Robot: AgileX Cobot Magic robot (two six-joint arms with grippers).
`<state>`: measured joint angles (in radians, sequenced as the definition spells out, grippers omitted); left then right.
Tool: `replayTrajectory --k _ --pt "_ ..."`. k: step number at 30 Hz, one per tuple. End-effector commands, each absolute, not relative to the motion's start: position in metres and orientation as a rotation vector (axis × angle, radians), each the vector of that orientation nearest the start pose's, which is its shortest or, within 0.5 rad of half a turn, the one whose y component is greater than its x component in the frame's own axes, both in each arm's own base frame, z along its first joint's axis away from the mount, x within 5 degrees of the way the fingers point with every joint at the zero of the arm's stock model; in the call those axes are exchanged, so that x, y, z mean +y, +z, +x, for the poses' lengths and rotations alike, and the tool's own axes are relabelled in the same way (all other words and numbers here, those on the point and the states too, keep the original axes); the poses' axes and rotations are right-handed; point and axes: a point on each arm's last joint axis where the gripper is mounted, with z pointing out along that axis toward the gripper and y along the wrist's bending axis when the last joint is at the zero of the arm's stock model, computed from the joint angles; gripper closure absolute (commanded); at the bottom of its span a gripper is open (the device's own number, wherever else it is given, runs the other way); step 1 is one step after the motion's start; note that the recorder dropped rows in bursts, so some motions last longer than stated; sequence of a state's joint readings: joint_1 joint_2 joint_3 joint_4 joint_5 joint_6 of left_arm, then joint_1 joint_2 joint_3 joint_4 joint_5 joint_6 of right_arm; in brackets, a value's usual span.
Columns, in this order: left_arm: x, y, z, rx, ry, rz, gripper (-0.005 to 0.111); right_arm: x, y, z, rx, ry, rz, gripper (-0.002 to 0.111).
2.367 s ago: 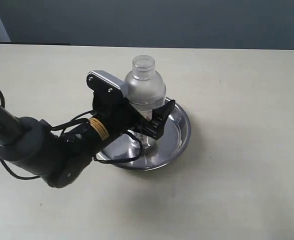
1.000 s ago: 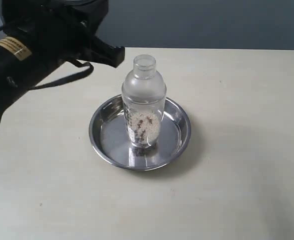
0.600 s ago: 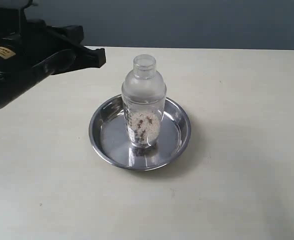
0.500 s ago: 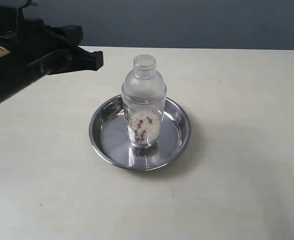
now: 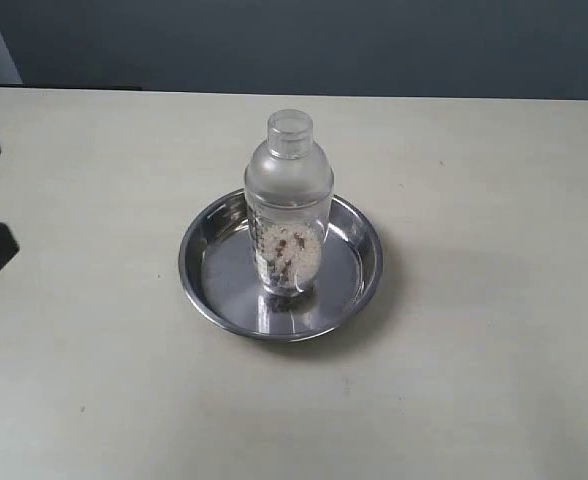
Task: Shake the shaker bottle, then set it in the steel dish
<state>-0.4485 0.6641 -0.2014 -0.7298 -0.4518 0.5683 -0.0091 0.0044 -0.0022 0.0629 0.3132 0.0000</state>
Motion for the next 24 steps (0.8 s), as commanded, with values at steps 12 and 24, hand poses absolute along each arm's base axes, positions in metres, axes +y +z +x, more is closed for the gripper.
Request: replayTrajectory --k 12,24 --pt "0.002 0.212 0.068 1.537 -0.07 -0.123 0.106 0.001 0.186 0.054 1.788 0.052 0.047 0.109" --pt "0.002 0.201 0.062 1.642 -0.012 -0.073 0.106 0.001 0.186 0.054 1.788 0.052 0.047 0.109"
